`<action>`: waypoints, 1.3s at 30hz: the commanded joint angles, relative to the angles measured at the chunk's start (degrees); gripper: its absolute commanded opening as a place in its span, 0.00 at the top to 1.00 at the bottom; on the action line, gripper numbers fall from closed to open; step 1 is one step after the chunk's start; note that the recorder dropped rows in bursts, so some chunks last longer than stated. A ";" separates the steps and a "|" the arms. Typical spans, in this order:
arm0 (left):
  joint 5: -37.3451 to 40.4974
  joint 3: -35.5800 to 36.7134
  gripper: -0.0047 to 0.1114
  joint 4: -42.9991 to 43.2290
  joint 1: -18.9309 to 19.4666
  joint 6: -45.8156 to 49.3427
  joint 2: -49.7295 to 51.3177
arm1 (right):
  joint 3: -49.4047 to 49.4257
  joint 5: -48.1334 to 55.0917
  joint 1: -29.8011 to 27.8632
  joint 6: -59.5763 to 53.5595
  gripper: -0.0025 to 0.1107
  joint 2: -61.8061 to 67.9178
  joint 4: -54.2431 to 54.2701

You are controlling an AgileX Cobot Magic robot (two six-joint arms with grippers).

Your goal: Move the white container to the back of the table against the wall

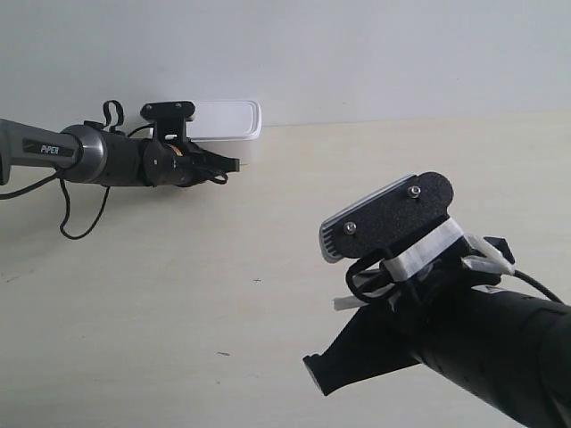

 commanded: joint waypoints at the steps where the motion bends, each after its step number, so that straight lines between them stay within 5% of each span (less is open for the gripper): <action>1: -2.09 -0.58 0.96 0.15 0.61 1.52 0.01 | 0.33 -2.69 0.21 0.19 0.98 -0.48 -0.48; 10: -0.72 -0.22 0.96 0.15 -1.34 1.52 -1.22 | 0.33 -5.26 0.21 0.19 0.98 -0.48 -0.48; 20: -1.38 8.44 0.96 -0.16 -2.48 1.39 -7.07 | 0.33 -6.57 0.21 0.19 0.98 -0.48 -0.48; 28: -9.02 24.99 0.96 -0.63 -2.55 1.39 -18.55 | 2.53 -10.33 0.21 7.83 0.98 -0.48 -4.74; 39: -17.00 52.97 0.96 -1.14 -2.98 -5.06 -46.54 | 10.46 -10.31 0.21 23.66 0.98 -8.26 -14.43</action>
